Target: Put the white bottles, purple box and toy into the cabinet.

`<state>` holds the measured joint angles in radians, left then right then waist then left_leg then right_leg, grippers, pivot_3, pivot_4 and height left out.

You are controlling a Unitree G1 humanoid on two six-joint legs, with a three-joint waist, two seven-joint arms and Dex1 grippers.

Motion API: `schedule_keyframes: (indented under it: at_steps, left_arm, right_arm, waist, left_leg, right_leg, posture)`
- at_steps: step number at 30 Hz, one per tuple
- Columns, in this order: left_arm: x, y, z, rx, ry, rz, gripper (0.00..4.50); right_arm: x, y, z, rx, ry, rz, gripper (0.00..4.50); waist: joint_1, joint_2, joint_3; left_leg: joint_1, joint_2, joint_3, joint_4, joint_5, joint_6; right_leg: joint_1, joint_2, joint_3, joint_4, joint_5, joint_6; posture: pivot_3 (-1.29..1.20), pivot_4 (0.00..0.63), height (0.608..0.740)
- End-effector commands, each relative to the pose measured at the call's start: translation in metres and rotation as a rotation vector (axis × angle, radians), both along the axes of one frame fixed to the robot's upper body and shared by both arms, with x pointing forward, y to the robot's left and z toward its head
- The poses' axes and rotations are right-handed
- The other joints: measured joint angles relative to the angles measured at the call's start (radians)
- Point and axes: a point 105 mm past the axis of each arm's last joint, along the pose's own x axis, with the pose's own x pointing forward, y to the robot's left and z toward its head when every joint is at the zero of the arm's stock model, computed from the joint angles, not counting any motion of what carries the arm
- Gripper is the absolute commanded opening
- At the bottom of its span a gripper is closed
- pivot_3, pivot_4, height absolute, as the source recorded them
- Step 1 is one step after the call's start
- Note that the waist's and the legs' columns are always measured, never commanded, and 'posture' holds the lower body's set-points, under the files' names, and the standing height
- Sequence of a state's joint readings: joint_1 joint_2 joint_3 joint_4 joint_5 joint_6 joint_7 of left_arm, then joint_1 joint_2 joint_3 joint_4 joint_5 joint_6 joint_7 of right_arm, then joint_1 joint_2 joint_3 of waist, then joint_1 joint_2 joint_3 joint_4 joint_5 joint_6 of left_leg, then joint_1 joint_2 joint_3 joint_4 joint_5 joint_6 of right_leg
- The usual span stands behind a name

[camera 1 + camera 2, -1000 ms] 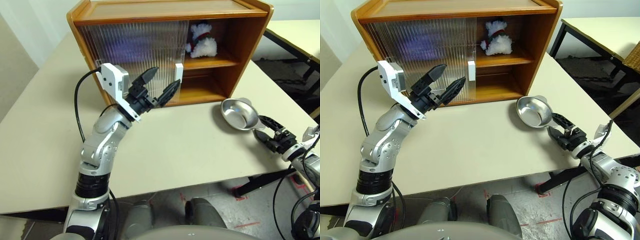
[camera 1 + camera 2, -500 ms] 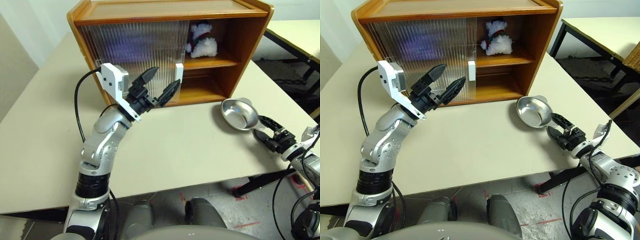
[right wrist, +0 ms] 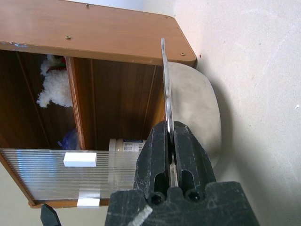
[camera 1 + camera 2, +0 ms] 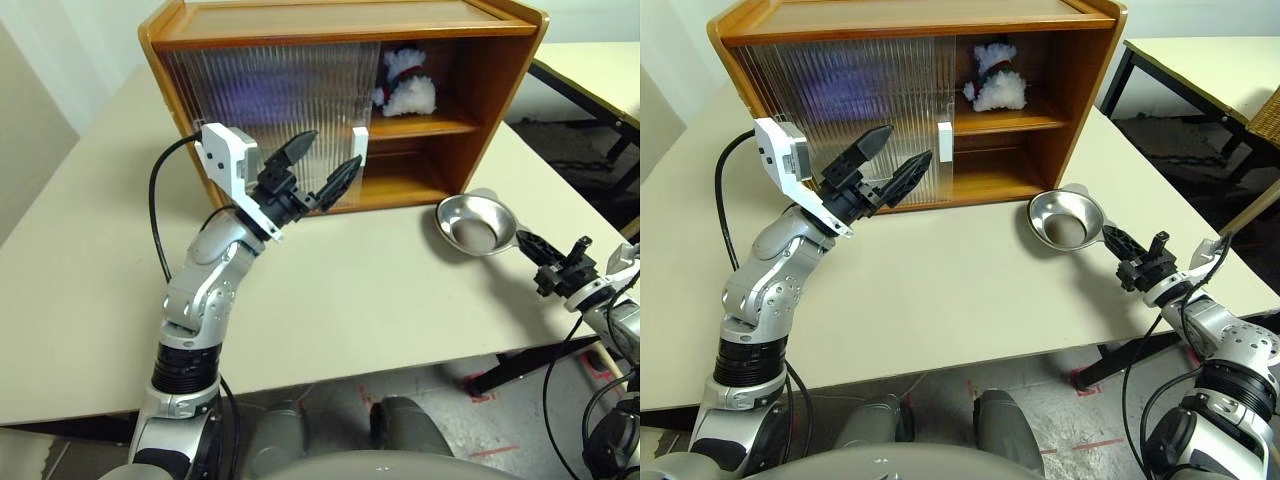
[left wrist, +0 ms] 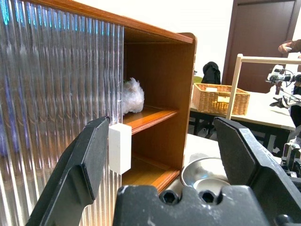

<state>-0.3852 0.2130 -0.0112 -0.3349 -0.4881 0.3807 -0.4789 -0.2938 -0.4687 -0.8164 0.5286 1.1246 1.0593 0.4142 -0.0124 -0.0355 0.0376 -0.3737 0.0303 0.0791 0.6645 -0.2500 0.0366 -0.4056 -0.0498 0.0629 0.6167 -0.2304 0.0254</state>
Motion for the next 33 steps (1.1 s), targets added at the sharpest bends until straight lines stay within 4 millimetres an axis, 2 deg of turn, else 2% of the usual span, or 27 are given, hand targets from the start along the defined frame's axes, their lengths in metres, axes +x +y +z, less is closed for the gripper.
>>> schedule_keyframes:
  at_steps: [1,5,12,17,25,33]
  left_arm:
    - [0.003,-0.002,0.0,0.003,-0.001,-0.001,4.5]
    - [0.003,-0.002,0.0,0.004,-0.001,-0.001,4.5]
    - [0.003,-0.002,0.0,0.005,-0.003,-0.003,4.5]
    - [0.003,-0.002,0.0,0.006,-0.003,-0.003,4.5]
    - [0.002,-0.003,0.0,0.009,-0.003,-0.006,4.5]
    - [0.0,-0.002,0.0,0.006,-0.007,0.002,4.5]
  right_arm:
    - [-0.001,-0.001,-0.007,0.007,0.036,-0.008,0.04]
    - [-0.003,0.004,0.0,0.076,0.006,0.022,0.04]
    - [-0.013,0.027,0.018,0.232,-0.066,0.15,0.04]
    - [-0.012,0.036,0.023,0.273,-0.088,0.171,0.04]
    - [0.012,0.044,0.025,0.298,-0.096,0.119,0.04]
    - [0.045,0.06,0.031,0.315,-0.116,0.099,0.04]
  waist:
    - [-0.001,0.0,0.0]
    - [0.0,0.0,0.0]
    - [0.0,0.0,0.0]
    - [0.0,0.0,0.0]
    - [-0.003,0.0,0.0]
    - [0.001,0.001,0.0]
  left_leg:
    - [0.0,0.0,0.0,0.0,0.0,0.0]
    - [0.0,0.0,0.0,0.0,0.0,0.0]
    - [-0.001,0.001,0.0,-0.001,0.0,0.0]
    - [-0.001,0.001,0.0,-0.001,0.0,0.0]
    - [-0.001,0.001,0.0,-0.001,0.0,0.0]
    - [-0.001,0.001,-0.001,-0.001,0.0,0.0]
  right_leg:
    - [0.0,0.0,0.0,0.0,0.0,0.0]
    - [0.0,0.0,0.0,0.0,0.0,0.0]
    - [-0.001,0.0,0.0,0.0,0.0,0.0]
    - [-0.001,0.0,0.0,-0.001,0.0,0.0]
    - [-0.002,0.0,0.0,-0.001,0.0,0.0]
    - [-0.002,0.0,-0.001,-0.001,0.0,0.0]
  posture:
    - [0.07,0.0,0.74]
    - [0.06,0.0,0.74]
    - [0.06,0.0,0.74]
    - [0.06,0.0,0.74]
    - [0.07,0.0,0.74]
    - [0.1,0.0,0.74]
